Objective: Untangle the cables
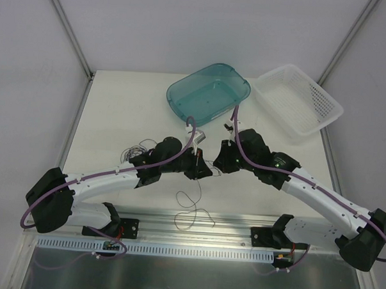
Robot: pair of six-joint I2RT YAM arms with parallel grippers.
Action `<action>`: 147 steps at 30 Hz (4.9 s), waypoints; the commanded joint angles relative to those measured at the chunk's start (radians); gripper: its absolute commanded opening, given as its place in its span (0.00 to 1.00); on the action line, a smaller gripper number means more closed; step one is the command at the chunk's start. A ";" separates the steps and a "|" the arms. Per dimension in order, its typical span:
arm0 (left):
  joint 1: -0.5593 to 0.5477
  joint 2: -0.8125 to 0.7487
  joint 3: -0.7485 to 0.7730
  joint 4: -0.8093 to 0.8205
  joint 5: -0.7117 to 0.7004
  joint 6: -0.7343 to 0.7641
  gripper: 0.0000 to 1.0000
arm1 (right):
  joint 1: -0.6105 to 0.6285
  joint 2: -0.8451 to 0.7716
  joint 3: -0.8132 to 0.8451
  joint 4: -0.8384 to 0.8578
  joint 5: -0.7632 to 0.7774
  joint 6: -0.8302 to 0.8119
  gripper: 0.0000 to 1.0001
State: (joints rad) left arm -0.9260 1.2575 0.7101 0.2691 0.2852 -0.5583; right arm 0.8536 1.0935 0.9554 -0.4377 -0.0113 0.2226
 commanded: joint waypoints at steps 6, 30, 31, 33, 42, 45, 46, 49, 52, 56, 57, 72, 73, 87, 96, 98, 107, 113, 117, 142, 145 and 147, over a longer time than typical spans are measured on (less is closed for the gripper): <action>-0.002 -0.069 0.011 0.051 -0.115 -0.020 0.00 | 0.004 -0.030 -0.020 0.028 -0.049 0.096 0.01; -0.002 -0.064 -0.080 0.156 -0.098 0.009 0.00 | 0.004 0.066 -0.018 0.047 -0.389 0.000 0.09; -0.002 -0.066 -0.084 0.156 -0.104 0.011 0.00 | 0.004 0.068 -0.015 0.044 -0.416 -0.011 0.10; -0.002 -0.073 -0.086 0.151 -0.110 0.017 0.00 | 0.004 0.074 -0.001 0.001 -0.414 -0.031 0.19; -0.002 -0.069 -0.074 0.108 -0.121 -0.008 0.00 | 0.004 -0.043 0.032 -0.090 -0.225 -0.066 0.53; -0.002 -0.056 -0.054 0.075 -0.138 -0.020 0.00 | 0.004 -0.084 0.048 -0.117 -0.152 -0.072 0.61; -0.002 -0.055 -0.049 0.049 -0.147 -0.026 0.00 | 0.005 -0.098 0.051 -0.115 -0.130 -0.074 0.62; -0.002 -0.050 -0.031 -0.005 -0.179 -0.052 0.00 | 0.007 -0.144 0.042 -0.118 -0.090 -0.074 0.63; -0.002 -0.053 -0.012 -0.047 -0.207 -0.081 0.00 | 0.009 -0.184 0.028 -0.110 -0.072 -0.083 0.64; -0.002 -0.050 0.035 -0.114 -0.215 -0.135 0.00 | 0.025 -0.207 -0.020 -0.038 -0.110 -0.112 0.56; -0.002 -0.049 0.040 -0.123 -0.216 -0.144 0.00 | 0.030 -0.202 -0.039 -0.029 -0.108 -0.120 0.53; -0.002 -0.023 0.100 -0.252 -0.192 -0.259 0.00 | 0.090 -0.116 -0.110 0.155 -0.041 -0.195 0.39; -0.004 -0.023 0.101 -0.254 -0.190 -0.259 0.00 | 0.088 -0.106 -0.107 0.162 -0.041 -0.198 0.38; -0.004 -0.023 0.120 -0.265 -0.162 -0.249 0.00 | 0.088 -0.043 -0.089 0.183 -0.016 -0.209 0.31; -0.004 -0.033 0.117 -0.265 -0.155 -0.235 0.00 | 0.090 -0.049 -0.081 0.163 0.080 -0.213 0.31; -0.005 -0.029 0.115 -0.288 -0.156 -0.235 0.00 | 0.088 -0.061 -0.080 0.159 0.083 -0.215 0.31; -0.005 -0.012 0.135 -0.295 -0.132 -0.224 0.00 | 0.090 -0.035 -0.078 0.171 0.066 -0.215 0.31; -0.007 -0.018 0.140 -0.297 -0.123 -0.209 0.00 | 0.090 -0.014 -0.081 0.175 0.050 -0.241 0.29; -0.007 -0.030 0.143 -0.295 -0.123 -0.189 0.00 | 0.088 -0.006 -0.090 0.191 0.031 -0.243 0.27; 0.029 -0.167 -0.012 -0.303 -0.366 -0.278 0.00 | 0.085 -0.145 -0.188 0.168 -0.058 -0.181 0.01; 0.029 -0.170 -0.023 -0.303 -0.370 -0.287 0.00 | 0.079 -0.158 -0.181 0.116 0.060 -0.141 0.01; 0.030 -0.175 -0.035 -0.304 -0.388 -0.292 0.00 | 0.076 -0.191 -0.196 0.113 0.122 -0.108 0.01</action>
State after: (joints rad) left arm -0.9211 1.1069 0.7036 -0.0040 -0.0059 -0.8513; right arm 0.9386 0.9573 0.7700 -0.2672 -0.0109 0.0643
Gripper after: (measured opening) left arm 0.007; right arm 0.012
